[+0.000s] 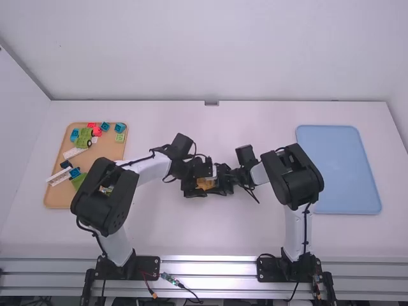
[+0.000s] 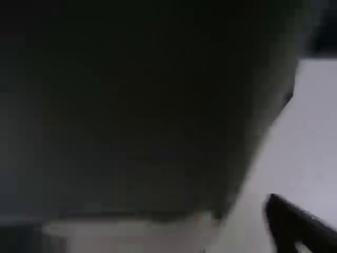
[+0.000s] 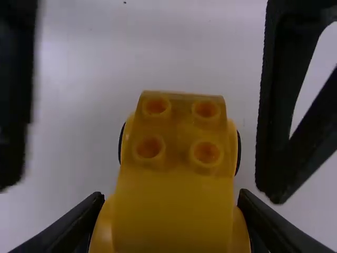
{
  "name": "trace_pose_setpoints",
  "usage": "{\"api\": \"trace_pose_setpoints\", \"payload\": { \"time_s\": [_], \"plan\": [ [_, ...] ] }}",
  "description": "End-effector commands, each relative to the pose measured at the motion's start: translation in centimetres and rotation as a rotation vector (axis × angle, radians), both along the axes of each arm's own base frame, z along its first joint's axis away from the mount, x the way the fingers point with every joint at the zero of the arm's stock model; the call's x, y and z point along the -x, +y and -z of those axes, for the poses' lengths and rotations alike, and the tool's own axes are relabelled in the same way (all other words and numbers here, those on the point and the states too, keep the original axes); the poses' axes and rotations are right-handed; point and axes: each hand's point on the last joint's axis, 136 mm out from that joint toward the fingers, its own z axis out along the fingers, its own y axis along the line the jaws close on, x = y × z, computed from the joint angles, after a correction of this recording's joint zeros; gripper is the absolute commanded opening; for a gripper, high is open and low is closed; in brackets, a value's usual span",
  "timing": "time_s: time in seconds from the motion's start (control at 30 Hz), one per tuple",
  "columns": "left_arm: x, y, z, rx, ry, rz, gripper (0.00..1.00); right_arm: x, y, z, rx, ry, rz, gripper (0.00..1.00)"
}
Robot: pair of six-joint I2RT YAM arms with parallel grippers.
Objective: Assemble lego blocks to make yellow taxi
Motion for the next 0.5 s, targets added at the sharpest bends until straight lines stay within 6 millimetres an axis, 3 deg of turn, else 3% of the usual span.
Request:
{"api": "trace_pose_setpoints", "payload": {
  "time_s": [0.0, 0.13, 0.17, 0.3, 0.47],
  "plan": [
    [-0.8, 0.1, -1.1, -0.041, -0.01, -0.041, 0.99, -0.3, 0.2, 0.7, 0.02, 0.01, 0.008, 0.46],
    [-0.8, 0.5, -4.3, 0.019, -0.072, 0.006, 0.99, -0.4, 0.1, 0.9, 0.034, 0.007, 0.017, 0.47],
    [-1.2, 1.4, -5.6, 0.027, -0.092, -0.023, 0.99, -0.4, 0.0, 1.0, 0.041, 0.01, 0.019, 0.47],
    [-1.8, 3.3, -7.2, 0.037, -0.122, -0.057, 0.99, -0.4, 0.0, 1.0, 0.042, 0.013, 0.019, 0.52],
    [-2.0, 6.7, -10.4, 0.168, -0.169, -0.054, 0.99, -0.4, 0.1, 1.0, 0.039, 0.023, 0.024, 0.84]
  ]
}}
